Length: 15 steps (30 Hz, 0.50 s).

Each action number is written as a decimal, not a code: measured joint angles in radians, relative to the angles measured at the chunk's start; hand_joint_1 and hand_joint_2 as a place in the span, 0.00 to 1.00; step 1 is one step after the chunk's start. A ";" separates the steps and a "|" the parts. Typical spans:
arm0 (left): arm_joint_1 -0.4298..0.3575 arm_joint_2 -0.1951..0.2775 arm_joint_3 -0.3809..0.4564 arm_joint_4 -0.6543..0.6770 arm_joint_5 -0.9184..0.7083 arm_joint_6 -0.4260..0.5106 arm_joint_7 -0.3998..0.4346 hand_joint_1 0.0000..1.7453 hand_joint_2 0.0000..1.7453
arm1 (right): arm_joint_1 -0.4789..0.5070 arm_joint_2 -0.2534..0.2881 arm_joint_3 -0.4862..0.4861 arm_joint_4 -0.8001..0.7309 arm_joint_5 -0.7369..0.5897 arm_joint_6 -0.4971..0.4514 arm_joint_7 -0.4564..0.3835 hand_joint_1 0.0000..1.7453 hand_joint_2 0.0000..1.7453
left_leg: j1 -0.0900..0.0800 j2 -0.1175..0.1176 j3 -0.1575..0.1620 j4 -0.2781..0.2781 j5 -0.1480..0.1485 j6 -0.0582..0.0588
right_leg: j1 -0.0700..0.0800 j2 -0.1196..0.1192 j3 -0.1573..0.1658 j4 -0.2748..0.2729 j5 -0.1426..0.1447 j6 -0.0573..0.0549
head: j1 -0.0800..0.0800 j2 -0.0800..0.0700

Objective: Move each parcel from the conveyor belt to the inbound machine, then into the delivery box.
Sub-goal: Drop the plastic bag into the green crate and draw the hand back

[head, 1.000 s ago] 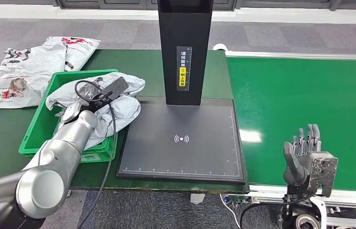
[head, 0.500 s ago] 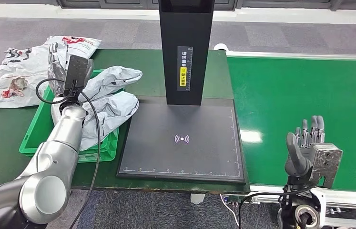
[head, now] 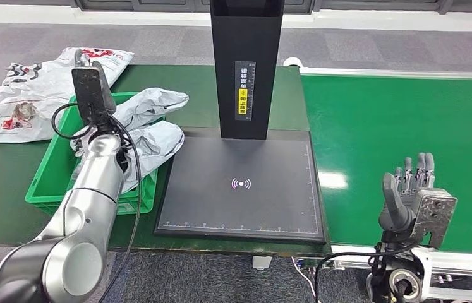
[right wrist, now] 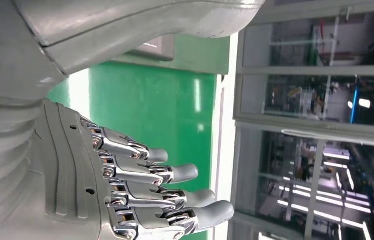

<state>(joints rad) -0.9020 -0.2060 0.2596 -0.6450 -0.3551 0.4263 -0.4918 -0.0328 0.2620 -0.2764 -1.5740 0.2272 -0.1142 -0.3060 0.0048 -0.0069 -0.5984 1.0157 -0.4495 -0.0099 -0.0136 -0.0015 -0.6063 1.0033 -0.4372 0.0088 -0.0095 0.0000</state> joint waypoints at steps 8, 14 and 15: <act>0.088 -0.111 -0.292 -0.050 0.104 -0.243 0.045 0.00 1.00 | 0.022 -0.004 0.035 -0.022 0.031 -0.070 -0.030 0.00 1.00 | -0.002 0.000 -0.001 0.000 -0.002 0.002 | -0.001 0.000 0.001 0.000 0.000 0.000 | 0.000 0.000; 0.168 -0.140 -0.490 -0.090 0.103 -0.238 0.038 0.00 1.00 | -0.027 -0.027 0.165 0.059 0.052 -0.122 -0.053 0.00 1.00 | -0.001 0.001 -0.001 0.000 -0.002 0.002 | -0.001 0.001 0.000 0.000 0.000 0.000 | 0.000 0.000; 0.182 -0.140 -0.511 -0.096 0.107 -0.226 0.028 0.00 1.00 | -0.040 -0.030 0.191 0.080 0.054 -0.134 -0.061 0.00 1.00 | -0.001 0.002 -0.001 0.000 -0.002 0.002 | 0.000 0.001 0.000 0.000 0.000 0.000 | 0.000 0.000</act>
<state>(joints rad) -0.7199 -0.3463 -0.2514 -0.7413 -0.2479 0.2001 -0.4640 -0.0727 0.2319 -0.0853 -1.4939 0.2812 -0.2478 -0.3667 0.0036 -0.0053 -0.5991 1.0153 -0.4512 -0.0079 -0.0140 -0.0001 -0.6063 1.0034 -0.4374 0.0090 -0.0092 0.0003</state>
